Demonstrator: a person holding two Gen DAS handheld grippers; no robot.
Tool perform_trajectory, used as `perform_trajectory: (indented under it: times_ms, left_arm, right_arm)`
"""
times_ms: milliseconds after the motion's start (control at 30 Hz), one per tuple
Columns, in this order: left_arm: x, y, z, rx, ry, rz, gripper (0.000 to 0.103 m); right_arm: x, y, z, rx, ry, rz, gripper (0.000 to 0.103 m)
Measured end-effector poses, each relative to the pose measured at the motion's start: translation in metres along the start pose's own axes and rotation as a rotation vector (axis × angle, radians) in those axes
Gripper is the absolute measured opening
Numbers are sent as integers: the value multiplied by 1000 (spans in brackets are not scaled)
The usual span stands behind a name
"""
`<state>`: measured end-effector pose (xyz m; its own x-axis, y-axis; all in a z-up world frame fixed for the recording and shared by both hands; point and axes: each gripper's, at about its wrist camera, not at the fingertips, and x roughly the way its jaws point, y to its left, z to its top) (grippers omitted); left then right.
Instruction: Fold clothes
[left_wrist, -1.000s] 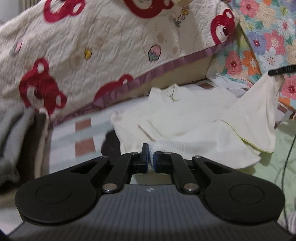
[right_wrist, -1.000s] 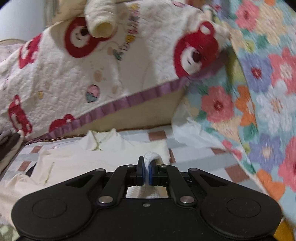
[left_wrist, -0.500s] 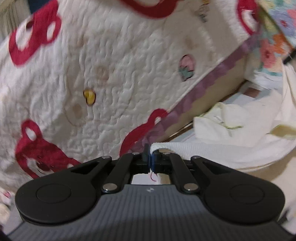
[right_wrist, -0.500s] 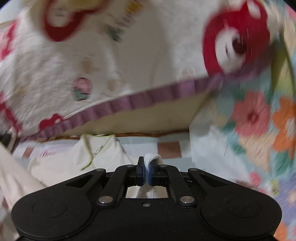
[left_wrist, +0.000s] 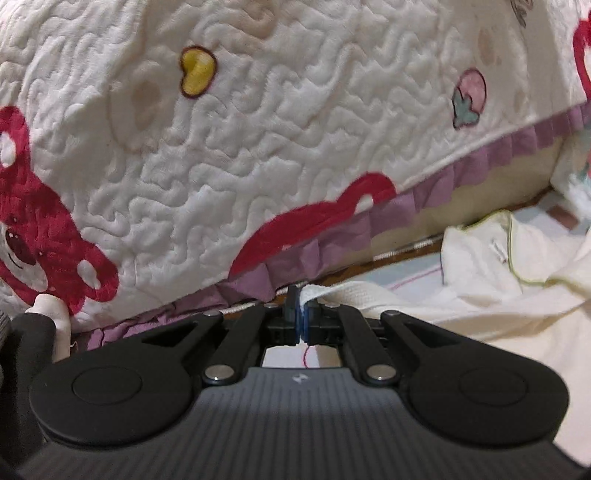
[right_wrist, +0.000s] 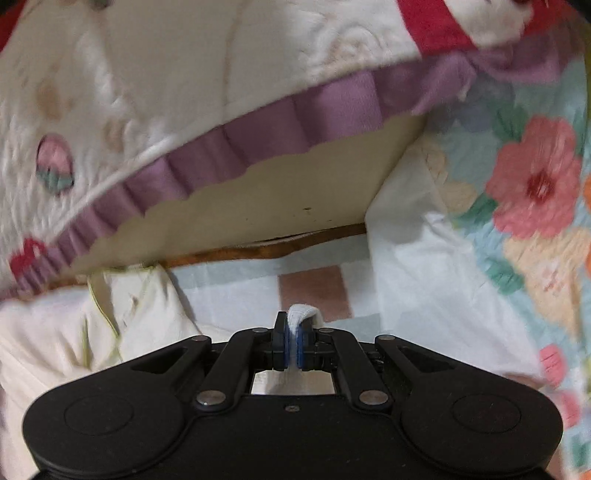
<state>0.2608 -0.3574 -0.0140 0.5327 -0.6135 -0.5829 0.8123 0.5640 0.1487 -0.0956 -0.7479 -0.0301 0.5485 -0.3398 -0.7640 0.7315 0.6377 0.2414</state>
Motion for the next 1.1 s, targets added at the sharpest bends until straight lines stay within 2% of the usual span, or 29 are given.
perform_trajectory:
  times_ms: [100, 167, 267, 367, 500, 567, 733, 767, 833, 900, 1000, 1033, 1100]
  left_arm:
    - [9, 5, 6, -13, -18, 27, 2]
    - [24, 7, 6, -33, 1, 30, 2]
    - [55, 7, -7, -67, 97, 32, 1]
    - [71, 1, -20, -68, 140, 67, 1]
    - [72, 2, -18, -91, 135, 85, 2]
    - [71, 5, -15, -111, 133, 84, 7]
    - [68, 11, -11, -139, 145, 32, 8]
    - [67, 12, -10, -145, 147, 21, 8]
    - [66, 15, -8, -157, 152, 0, 8]
    - [64, 17, -7, -168, 157, -21, 8]
    - [62, 21, -5, -185, 164, -52, 2]
    - [59, 22, -4, -194, 161, -67, 2]
    - [46, 20, -6, -220, 139, -112, 2]
  right_arm:
    - [10, 0, 7, 11, -18, -21, 6]
    - [18, -2, 10, 29, -19, -31, 6]
    - [21, -3, 9, 25, -21, -35, 5]
    - [25, -4, 7, 18, -23, -38, 5]
    - [29, -5, 4, 9, -26, -42, 5]
    - [31, -6, 2, 4, -27, -44, 5]
    - [36, -8, -1, -8, -31, -49, 10]
    - [37, -8, -2, -10, -32, -50, 12]
    - [34, -10, -5, 3, -59, -45, 25]
    - [33, -12, -5, 21, -80, -76, 54]
    - [30, -17, -2, 63, -109, -116, 54]
    - [26, -16, -2, 72, -124, -111, 54]
    - [19, 6, -3, -12, -148, -55, 53]
